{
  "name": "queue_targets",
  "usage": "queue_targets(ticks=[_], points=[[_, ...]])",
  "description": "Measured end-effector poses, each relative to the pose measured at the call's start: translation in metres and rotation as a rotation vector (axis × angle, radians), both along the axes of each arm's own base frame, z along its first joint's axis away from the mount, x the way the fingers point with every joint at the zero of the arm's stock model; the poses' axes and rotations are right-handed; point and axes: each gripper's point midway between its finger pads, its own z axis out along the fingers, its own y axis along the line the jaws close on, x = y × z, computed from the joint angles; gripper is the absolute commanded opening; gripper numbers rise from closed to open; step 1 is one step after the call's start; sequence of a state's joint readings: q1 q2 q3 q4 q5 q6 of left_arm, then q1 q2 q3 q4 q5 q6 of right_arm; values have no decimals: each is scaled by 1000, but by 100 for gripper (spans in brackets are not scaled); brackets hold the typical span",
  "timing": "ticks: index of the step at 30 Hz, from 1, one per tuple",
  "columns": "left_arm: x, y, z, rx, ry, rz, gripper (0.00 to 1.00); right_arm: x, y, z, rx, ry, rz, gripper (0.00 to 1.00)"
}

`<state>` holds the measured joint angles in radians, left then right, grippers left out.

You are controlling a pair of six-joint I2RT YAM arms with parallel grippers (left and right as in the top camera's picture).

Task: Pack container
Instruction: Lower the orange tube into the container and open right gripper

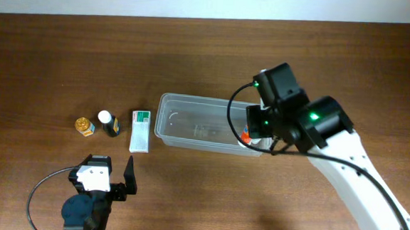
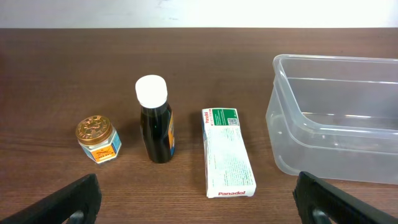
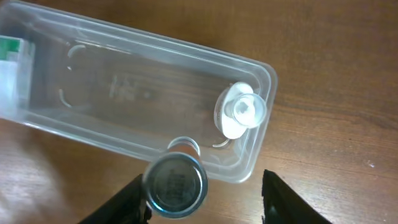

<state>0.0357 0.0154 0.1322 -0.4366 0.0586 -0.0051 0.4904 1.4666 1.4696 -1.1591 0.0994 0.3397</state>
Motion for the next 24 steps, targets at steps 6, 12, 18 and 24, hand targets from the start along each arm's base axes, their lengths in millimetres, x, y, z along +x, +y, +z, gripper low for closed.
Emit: queue_targets(ticks=[6, 12, 18, 24], points=[[0, 0, 0, 0, 0, 0, 100, 13, 7, -18, -15, 27, 1, 49], [0, 0, 0, 0, 0, 0, 100, 21, 11, -18, -2, 3, 1, 49], [0, 0, 0, 0, 0, 0, 100, 21, 11, -18, -5, 1, 8, 49], [0, 0, 0, 0, 0, 0, 100, 24, 8, -18, -7, -5, -1, 56]])
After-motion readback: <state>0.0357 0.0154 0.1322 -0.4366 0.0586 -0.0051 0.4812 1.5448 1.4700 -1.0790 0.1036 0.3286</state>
